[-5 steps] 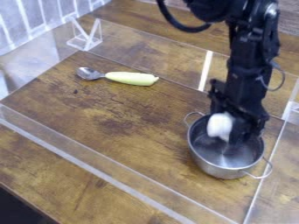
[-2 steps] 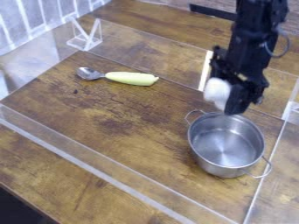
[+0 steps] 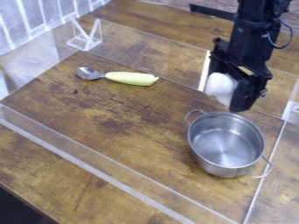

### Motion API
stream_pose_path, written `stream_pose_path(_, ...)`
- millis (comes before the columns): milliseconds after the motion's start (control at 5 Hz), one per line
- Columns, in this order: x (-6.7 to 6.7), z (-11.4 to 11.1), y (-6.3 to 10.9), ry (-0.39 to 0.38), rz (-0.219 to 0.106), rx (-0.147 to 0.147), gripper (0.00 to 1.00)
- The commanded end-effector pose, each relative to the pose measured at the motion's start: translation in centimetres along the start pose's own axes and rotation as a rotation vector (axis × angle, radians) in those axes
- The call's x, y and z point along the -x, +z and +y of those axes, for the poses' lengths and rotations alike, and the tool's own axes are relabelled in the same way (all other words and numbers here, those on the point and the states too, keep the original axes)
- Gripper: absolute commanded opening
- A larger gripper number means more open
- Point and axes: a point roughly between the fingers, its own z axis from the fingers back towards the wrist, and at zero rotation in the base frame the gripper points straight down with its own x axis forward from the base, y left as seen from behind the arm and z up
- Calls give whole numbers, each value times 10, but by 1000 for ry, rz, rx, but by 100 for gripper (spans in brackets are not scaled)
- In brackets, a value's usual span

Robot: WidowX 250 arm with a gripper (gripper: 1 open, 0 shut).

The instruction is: Remove the mushroom from the silver pot and put it on the table

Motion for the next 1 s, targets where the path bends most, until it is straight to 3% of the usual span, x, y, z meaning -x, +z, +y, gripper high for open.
stream_pose_path(0,-3,0,31,44,-96,-11,100)
stream_pose_path(200,-7,-6,26,83,-92,2,0)
stream_pose_path(400,8,-6,29,34,-88,2,0)
stream_pose_path(600,29,0,56,-11,-99,-25,0)
stream_pose_path(800,49,7,66,-69,-105,-46,0)
